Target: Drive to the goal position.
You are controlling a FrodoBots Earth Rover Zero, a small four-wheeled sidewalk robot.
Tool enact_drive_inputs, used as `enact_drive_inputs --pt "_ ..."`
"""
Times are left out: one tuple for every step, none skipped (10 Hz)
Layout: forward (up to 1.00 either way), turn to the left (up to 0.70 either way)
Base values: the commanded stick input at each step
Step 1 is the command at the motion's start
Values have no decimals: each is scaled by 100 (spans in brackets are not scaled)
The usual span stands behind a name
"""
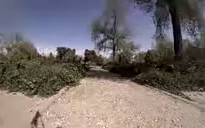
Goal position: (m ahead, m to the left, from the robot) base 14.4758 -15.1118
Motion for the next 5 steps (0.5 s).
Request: enact_drive_inputs --pt "70 0" --pt "70 0" --pt "70 0" --pt "70 0" --pt "70 0"
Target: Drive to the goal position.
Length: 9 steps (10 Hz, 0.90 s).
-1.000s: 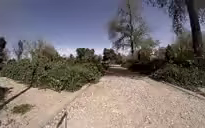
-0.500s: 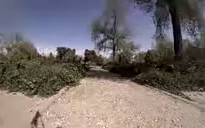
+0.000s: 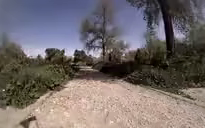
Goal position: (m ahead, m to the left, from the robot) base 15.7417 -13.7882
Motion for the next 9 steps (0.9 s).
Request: enact_drive_inputs --pt "70 0" --pt "70 0" --pt "70 0" --pt "70 0" --pt "70 35" --pt "49 31" --pt "9 35" --pt "0 70" --pt "0 70"
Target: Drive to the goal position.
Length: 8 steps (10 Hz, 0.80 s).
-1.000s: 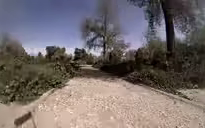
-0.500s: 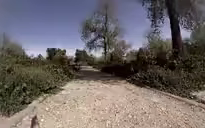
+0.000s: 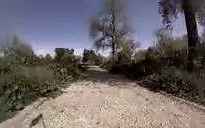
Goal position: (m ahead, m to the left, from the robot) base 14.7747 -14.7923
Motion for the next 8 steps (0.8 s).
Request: enact_drive_inputs --pt "0 70" --pt "0 70" --pt "0 0" --pt "0 0" --pt "0 0" --pt "0 0" --pt "0 0" --pt "0 0"
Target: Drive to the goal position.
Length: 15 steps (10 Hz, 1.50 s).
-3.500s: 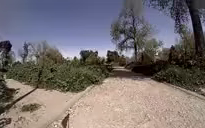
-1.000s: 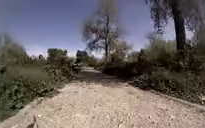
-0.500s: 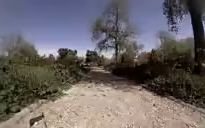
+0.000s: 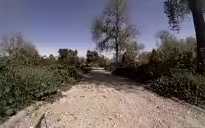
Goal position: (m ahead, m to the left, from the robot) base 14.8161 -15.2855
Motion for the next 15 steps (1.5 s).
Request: enact_drive_inputs --pt "0 0" --pt "0 0" --pt "0 0" --pt "38 0" --pt "70 0" --pt "70 0" --pt "70 0" --pt "70 0" --pt "70 0" --pt "70 0" --pt "70 0" --pt "70 0" --pt "70 0" --pt "70 0" --pt "70 0"
